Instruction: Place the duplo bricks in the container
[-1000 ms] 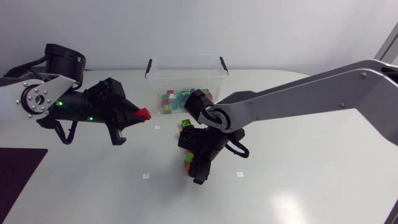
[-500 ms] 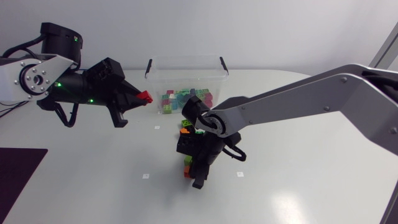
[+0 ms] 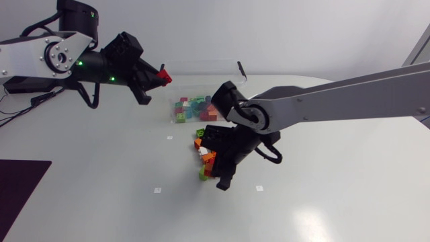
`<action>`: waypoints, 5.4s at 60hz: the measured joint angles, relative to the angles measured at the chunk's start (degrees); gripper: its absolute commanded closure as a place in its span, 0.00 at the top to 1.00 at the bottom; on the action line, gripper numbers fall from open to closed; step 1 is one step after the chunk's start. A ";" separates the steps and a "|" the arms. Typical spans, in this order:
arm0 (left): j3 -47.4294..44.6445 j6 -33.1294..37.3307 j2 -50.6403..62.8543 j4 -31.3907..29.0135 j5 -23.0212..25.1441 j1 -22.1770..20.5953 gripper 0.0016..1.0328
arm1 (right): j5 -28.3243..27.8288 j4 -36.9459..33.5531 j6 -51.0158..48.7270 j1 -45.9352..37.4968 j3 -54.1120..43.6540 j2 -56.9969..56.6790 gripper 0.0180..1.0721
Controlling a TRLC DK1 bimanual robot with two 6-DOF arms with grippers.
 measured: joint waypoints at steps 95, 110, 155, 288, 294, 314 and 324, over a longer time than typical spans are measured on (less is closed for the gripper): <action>7.69 -10.05 3.87 2.14 1.68 -1.97 0.95 | -1.25 13.11 7.91 -14.49 22.60 4.07 0.18; -2.60 -4.24 0.17 2.12 1.90 -2.82 0.95 | -1.03 13.11 9.57 -15.85 31.82 10.78 0.18; -12.57 5.86 4.61 4.22 1.77 -8.63 0.95 | 2.23 7.52 11.52 -15.85 53.83 26.21 0.86; -4.79 -16.85 19.91 -11.28 -16.63 -22.58 0.24 | -4.11 10.62 -0.72 -10.32 -10.60 -14.69 0.85; -5.68 -15.39 17.11 -11.37 -16.65 -20.35 0.24 | -4.09 10.05 -2.60 -9.20 -10.67 -11.91 0.85; -9.05 -10.64 5.38 -11.45 -14.86 -14.34 0.24 | -3.87 9.99 -6.29 -8.72 -10.25 -3.04 0.85; -9.05 -9.66 1.27 -11.41 -12.72 -11.82 0.24 | -3.10 9.97 -6.62 -7.43 -9.09 -0.72 0.85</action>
